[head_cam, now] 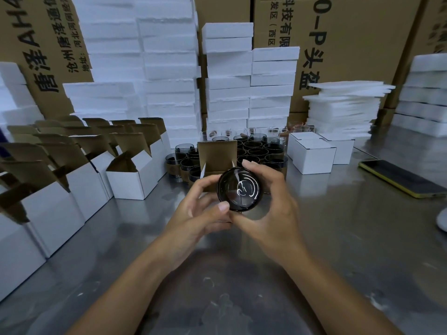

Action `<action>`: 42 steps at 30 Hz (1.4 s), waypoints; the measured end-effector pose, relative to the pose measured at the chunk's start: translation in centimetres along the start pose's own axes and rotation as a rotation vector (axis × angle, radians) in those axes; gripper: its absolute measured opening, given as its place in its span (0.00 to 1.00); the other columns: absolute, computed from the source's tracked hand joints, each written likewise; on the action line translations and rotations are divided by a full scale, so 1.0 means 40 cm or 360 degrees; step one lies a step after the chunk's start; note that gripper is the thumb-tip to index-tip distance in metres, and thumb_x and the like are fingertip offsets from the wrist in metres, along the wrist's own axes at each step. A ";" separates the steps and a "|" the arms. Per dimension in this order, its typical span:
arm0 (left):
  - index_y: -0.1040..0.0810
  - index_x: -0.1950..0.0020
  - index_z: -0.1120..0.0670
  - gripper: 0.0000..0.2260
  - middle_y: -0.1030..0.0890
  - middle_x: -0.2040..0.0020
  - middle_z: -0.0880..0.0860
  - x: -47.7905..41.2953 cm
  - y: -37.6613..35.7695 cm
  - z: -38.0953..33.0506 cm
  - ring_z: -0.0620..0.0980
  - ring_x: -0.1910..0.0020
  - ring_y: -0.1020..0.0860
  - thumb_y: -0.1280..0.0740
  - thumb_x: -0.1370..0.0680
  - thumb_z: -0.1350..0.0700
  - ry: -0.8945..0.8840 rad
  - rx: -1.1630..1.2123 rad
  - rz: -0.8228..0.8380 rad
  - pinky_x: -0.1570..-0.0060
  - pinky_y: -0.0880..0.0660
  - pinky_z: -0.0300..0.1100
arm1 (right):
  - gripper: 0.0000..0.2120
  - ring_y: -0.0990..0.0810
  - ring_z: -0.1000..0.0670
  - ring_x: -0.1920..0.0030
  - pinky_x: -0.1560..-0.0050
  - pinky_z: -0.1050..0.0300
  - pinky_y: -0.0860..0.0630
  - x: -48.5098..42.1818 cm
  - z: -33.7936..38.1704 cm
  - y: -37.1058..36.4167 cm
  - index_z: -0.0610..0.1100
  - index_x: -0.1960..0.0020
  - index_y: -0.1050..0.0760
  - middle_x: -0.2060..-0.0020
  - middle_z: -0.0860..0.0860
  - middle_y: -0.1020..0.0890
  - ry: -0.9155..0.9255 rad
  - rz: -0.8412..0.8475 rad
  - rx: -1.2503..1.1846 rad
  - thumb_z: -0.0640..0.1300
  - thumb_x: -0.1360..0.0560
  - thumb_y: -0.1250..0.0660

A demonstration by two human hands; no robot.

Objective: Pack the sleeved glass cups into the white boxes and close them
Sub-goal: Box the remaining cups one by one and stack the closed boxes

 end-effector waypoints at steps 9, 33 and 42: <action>0.28 0.33 0.43 0.27 0.21 0.39 0.53 0.003 -0.002 -0.011 0.49 0.51 0.19 0.28 0.31 0.50 -0.0042 -0.0058 0.0008 0.55 0.22 0.42 | 0.34 0.26 0.56 0.36 0.39 0.55 0.27 -0.003 -0.003 -0.004 0.57 0.35 0.35 0.37 0.59 0.25 -0.0055 0.0043 -0.0042 0.55 0.38 0.24; 0.26 0.36 0.37 0.22 0.21 0.61 0.55 0.003 -0.016 0.037 0.51 0.61 0.21 0.34 0.30 0.39 0.0237 -0.0068 0.0153 0.60 0.23 0.43 | 0.34 0.18 0.55 0.59 0.63 0.60 0.27 0.042 -0.154 -0.057 0.51 0.53 0.19 0.59 0.50 0.15 -0.1463 0.0261 -0.0897 0.73 0.48 0.37; 0.26 0.37 0.34 0.18 0.21 0.61 0.55 0.004 -0.024 0.043 0.50 0.62 0.21 0.36 0.27 0.43 0.0298 -0.0076 0.0170 0.60 0.23 0.42 | 0.18 0.18 0.55 0.61 0.68 0.62 0.27 0.041 -0.166 -0.046 0.50 0.51 0.20 0.60 0.50 0.16 -0.1464 0.0162 -0.0818 0.62 0.29 0.37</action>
Point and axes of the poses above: each hand's wrist, its own x-axis away from the middle knuckle, its own y-axis out of the back of the hand, z = x × y, the point moved 9 cm from there along -x, towards the middle knuckle
